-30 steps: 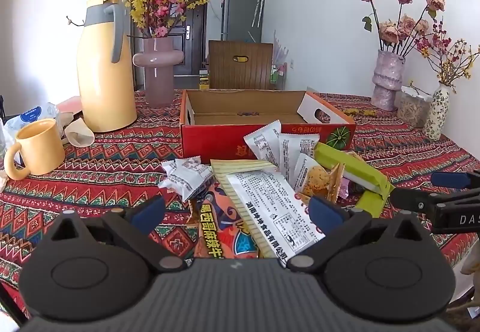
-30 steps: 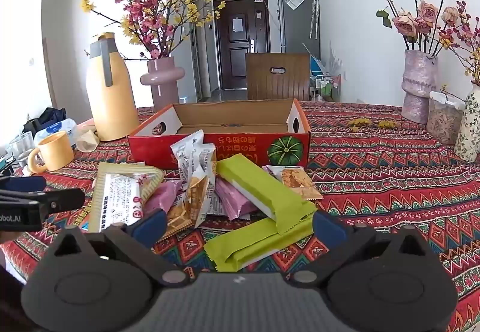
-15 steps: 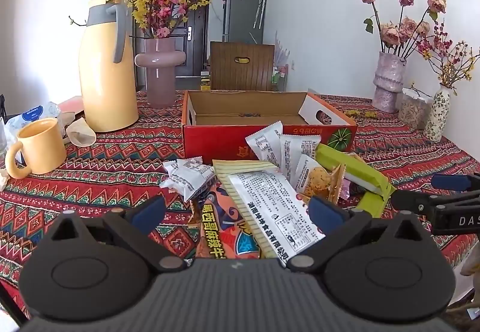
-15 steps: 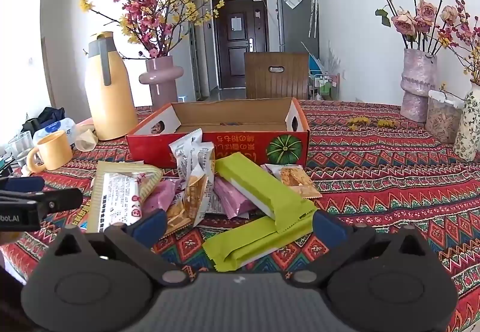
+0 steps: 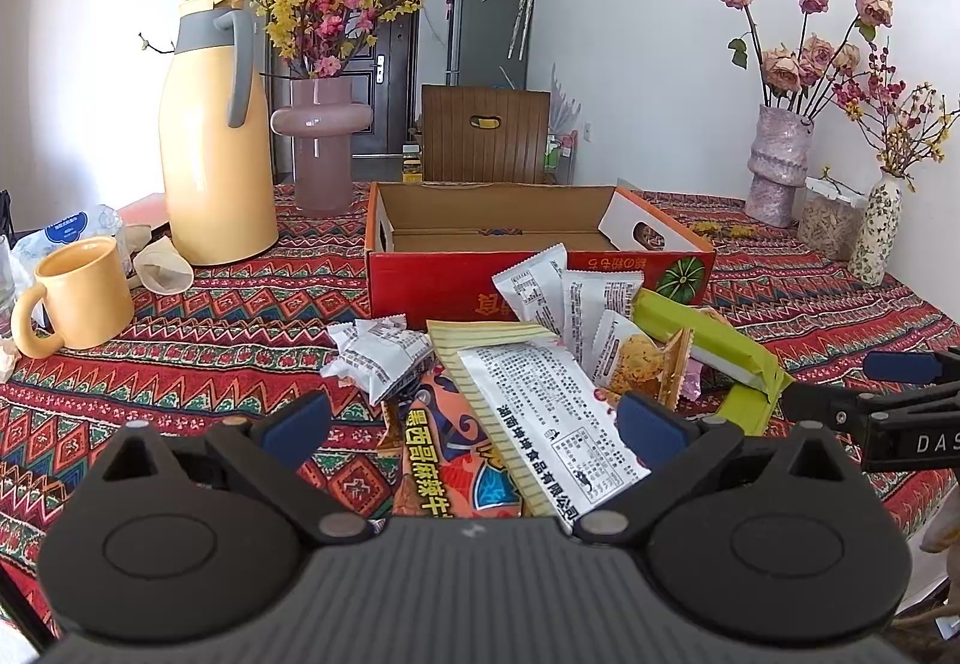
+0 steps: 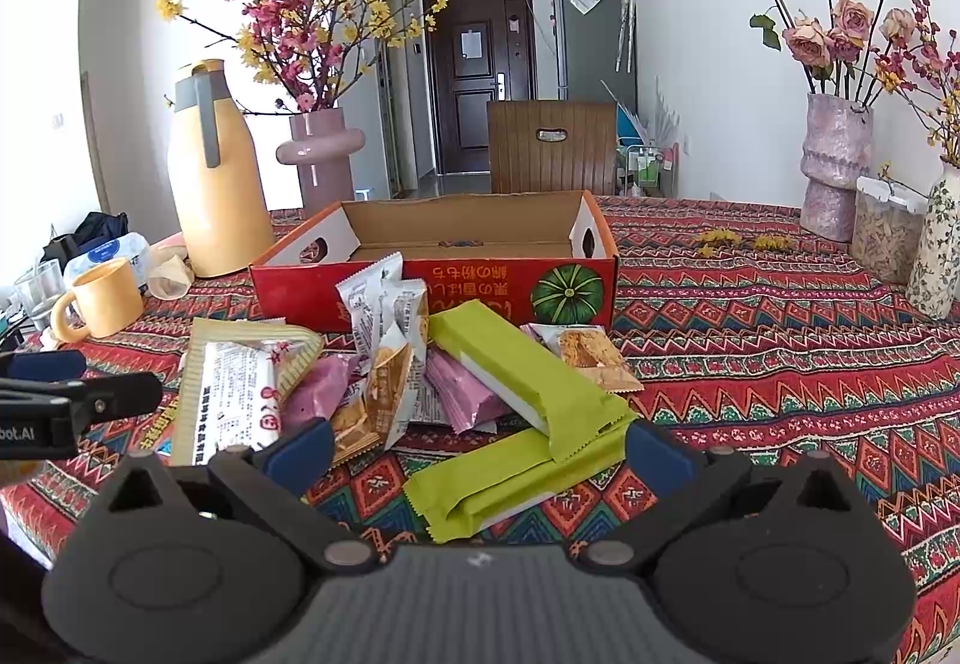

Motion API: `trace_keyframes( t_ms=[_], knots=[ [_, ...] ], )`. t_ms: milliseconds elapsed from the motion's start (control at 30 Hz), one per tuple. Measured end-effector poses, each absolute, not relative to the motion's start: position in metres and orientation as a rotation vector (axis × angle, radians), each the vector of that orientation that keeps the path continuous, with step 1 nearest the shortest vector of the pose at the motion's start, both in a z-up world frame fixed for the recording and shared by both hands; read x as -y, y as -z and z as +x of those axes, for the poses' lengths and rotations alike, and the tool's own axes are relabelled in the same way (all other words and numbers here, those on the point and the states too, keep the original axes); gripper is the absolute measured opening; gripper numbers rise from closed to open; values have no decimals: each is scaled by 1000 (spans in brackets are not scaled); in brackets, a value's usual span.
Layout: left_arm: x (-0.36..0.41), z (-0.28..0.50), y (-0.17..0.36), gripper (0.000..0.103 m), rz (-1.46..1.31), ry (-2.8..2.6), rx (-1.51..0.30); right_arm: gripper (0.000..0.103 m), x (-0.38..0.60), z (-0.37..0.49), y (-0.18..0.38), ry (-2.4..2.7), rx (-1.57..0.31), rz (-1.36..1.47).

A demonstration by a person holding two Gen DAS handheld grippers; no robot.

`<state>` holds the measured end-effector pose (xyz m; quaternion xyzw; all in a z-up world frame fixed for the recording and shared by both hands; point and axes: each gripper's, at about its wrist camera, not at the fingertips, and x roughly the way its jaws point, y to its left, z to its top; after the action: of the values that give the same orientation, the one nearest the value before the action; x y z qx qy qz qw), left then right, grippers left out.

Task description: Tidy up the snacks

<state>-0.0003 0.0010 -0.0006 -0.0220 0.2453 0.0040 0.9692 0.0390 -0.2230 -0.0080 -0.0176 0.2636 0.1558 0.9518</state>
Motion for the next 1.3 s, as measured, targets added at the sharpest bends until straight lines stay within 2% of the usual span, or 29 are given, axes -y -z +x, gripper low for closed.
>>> trace_keyframes(
  t_ms=[1300],
  knots=[
    [-2,1,1,103,-56,-4,-476,103,225,46,11,-289,-562,-31]
  ],
)
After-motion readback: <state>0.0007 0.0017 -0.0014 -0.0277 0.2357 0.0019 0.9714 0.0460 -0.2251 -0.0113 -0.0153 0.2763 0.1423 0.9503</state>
